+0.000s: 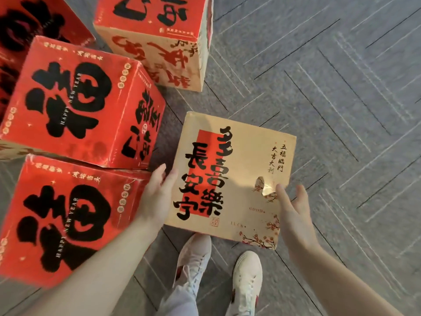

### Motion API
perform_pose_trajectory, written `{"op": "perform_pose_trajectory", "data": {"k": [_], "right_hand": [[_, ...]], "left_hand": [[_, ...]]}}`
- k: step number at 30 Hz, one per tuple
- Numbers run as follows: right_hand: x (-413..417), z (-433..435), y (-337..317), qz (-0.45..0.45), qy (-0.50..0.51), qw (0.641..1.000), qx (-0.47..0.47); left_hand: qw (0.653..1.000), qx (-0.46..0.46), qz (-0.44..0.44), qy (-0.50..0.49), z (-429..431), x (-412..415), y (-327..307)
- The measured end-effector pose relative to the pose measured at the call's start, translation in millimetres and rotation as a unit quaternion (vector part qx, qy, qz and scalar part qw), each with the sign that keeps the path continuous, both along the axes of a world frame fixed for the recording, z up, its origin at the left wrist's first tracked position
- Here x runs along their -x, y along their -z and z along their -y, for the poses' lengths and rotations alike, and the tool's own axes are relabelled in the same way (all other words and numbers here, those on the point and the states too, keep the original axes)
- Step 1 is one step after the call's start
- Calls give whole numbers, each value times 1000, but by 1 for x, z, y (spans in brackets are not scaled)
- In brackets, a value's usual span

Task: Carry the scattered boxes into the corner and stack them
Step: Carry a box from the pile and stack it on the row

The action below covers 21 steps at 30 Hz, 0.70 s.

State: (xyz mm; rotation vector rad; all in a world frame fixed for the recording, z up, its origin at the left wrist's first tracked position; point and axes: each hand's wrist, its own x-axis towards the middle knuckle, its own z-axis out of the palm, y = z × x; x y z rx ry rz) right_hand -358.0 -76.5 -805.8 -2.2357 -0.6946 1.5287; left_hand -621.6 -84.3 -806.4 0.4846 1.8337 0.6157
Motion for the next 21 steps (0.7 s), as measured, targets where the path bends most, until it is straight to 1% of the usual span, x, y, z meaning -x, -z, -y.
{"op": "perform_pose_trajectory", "data": {"k": [2, 4, 5, 7, 10, 12, 15, 17, 21], "right_hand": [[2, 1, 11, -14, 11, 999, 42], [7, -1, 10, -27, 20, 998, 47], [8, -3, 6, -26, 29, 998, 42], [6, -10, -13, -19, 39, 999, 29], [0, -28, -61, -20, 44, 999, 8], [-5, -42, -102, -27, 56, 998, -9], [-10, -69, -182, -20, 68, 997, -40], [-15, -90, -247, -9, 62, 996, -70], [-24, -136, -395, 1, 31, 991, -134]], "left_hand": [[999, 34, 9, -15, 4, -2, 8], [998, 48, 34, -23, 6, -7, 8], [998, 40, 39, -21, 6, -9, 5], [999, 20, 37, -15, 0, -14, -13], [1000, -5, 27, -7, -21, -13, -60], [999, -20, 29, -9, -38, -13, -102], [997, -70, 28, -8, -66, -16, -179], [994, -107, 29, 16, -88, -22, -246], [981, -190, 39, 20, -121, -15, -379]]}}
